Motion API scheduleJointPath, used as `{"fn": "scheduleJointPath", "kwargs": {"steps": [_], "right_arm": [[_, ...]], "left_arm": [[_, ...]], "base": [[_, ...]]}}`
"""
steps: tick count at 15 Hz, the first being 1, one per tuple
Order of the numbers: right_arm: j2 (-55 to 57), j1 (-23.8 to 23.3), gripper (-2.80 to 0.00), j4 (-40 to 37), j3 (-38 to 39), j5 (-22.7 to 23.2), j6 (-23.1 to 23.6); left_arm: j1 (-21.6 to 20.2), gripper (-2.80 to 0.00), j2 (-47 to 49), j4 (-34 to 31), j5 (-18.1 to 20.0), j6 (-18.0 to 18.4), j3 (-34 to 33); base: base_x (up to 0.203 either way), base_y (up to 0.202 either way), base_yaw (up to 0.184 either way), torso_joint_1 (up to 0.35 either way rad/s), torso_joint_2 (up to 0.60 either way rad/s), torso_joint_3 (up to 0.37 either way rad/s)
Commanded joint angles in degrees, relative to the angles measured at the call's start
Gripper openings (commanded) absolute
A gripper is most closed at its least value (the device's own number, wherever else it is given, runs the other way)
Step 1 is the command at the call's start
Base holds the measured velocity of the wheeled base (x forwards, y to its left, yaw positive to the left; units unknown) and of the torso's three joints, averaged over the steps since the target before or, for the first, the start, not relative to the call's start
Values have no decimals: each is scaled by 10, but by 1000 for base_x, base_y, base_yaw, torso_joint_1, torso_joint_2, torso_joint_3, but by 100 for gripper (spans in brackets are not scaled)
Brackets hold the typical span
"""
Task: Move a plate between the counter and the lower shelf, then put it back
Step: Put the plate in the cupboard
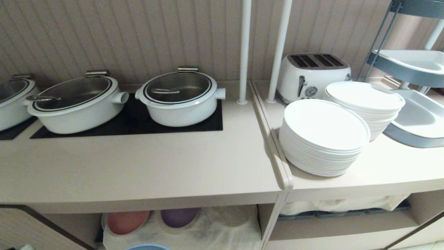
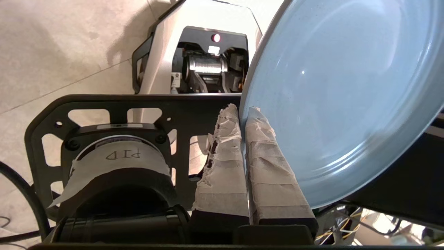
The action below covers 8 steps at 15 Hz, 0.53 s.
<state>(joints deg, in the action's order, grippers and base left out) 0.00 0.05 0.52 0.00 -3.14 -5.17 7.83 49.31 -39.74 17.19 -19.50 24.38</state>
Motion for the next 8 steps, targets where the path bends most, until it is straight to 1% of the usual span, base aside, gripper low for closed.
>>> {"fn": "scheduleJointPath", "kwargs": {"steps": [1,5,8], "right_arm": [[0,0,-280,1,0,0,0],[0,0,-280,1,0,0,0],[0,0,-280,0,0,0,0]], "left_arm": [[12,-280,3,-1,1,-1,1],[16,-280,3,-1,1,-1,1],[28,-280,3,1,1,-1,1]], "base": [[0,0,0,0,0,0],[0,0,0,0,0,0],[0,0,0,0,0,0]]}}
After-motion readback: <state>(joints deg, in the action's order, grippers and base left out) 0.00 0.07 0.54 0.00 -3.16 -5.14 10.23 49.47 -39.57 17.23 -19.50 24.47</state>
